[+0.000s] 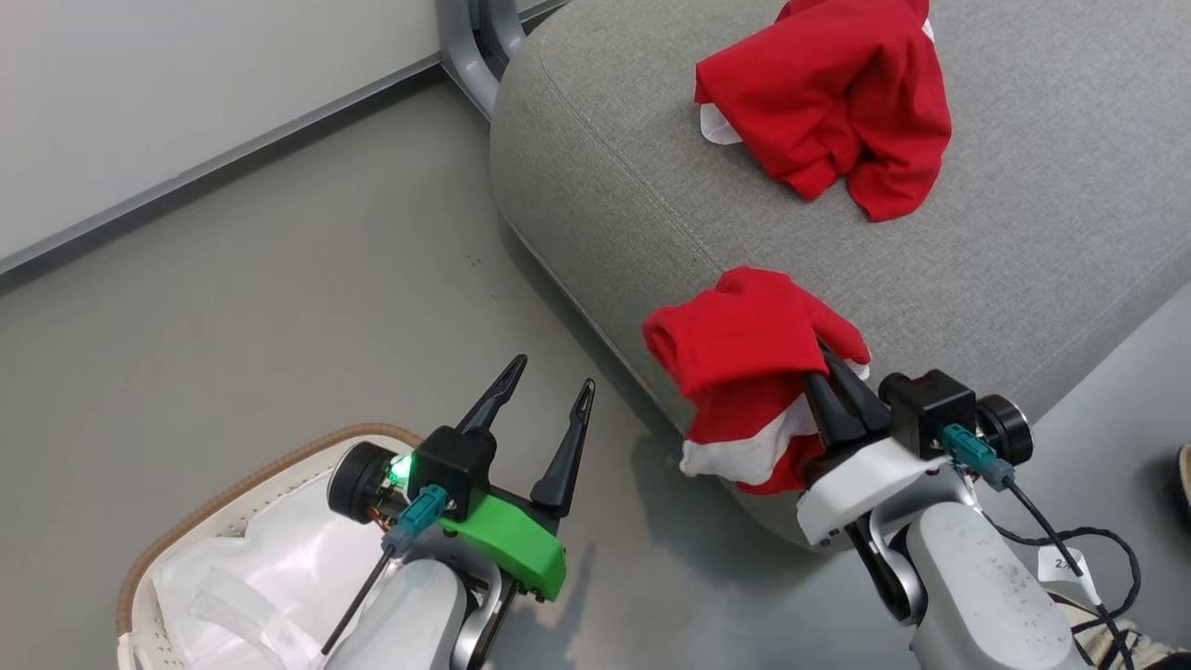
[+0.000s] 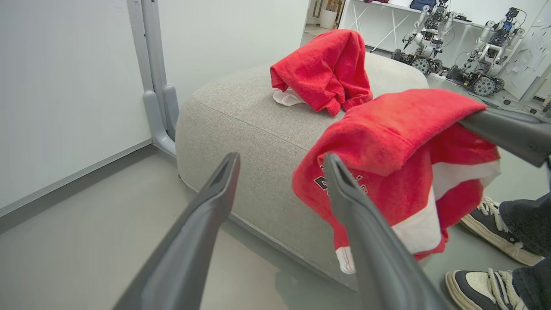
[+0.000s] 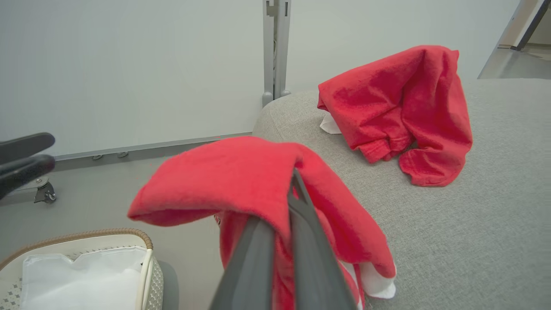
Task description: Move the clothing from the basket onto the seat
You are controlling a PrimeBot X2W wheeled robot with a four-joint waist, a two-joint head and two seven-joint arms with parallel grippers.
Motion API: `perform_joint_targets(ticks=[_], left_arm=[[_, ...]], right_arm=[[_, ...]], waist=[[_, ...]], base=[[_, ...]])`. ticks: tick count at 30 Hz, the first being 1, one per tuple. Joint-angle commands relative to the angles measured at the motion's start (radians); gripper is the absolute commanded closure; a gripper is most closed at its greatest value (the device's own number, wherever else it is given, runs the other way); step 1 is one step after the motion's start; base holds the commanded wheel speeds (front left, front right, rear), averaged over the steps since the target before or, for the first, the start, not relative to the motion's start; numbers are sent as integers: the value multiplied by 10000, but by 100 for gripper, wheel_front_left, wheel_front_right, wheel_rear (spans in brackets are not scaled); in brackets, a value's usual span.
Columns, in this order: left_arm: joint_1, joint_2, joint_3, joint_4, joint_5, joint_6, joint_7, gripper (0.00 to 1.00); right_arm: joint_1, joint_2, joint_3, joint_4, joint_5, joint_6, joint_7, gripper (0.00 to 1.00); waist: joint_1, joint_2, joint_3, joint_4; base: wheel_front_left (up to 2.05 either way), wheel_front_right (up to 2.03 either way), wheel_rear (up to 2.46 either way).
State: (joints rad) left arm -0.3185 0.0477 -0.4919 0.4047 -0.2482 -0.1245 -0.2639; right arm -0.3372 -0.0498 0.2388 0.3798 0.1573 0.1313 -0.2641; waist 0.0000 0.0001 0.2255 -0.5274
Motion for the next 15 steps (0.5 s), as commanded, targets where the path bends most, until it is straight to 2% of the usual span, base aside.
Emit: perform_joint_targets(ticks=[1,4,8,15], left_arm=[[-190,66,-15,70,19,-61,-8,0],[-237,68,-27,142,21,-56,-8,0],[-250,77,-11,320,171,-68,-8,0],[-223,437,291,405,376,-67,-8,0]], right_arm=[[-249,-28,-104,-92,-161,-11,-3,100],[-784,-69,-364,-257,-457,-11,-3,100],[-1830,-482,-799,-580,-632,-11,-3,100],[-4245,-1583,-1379,-731,-920,-11,-3,100]], waist=[[0,-1,197,-132],[0,-1,354,-151],[0,-1,605,-149],[0,-1,1191,-120]], base=[[0,0,0],[0,0,0],[0,0,0],[0,0,0]])
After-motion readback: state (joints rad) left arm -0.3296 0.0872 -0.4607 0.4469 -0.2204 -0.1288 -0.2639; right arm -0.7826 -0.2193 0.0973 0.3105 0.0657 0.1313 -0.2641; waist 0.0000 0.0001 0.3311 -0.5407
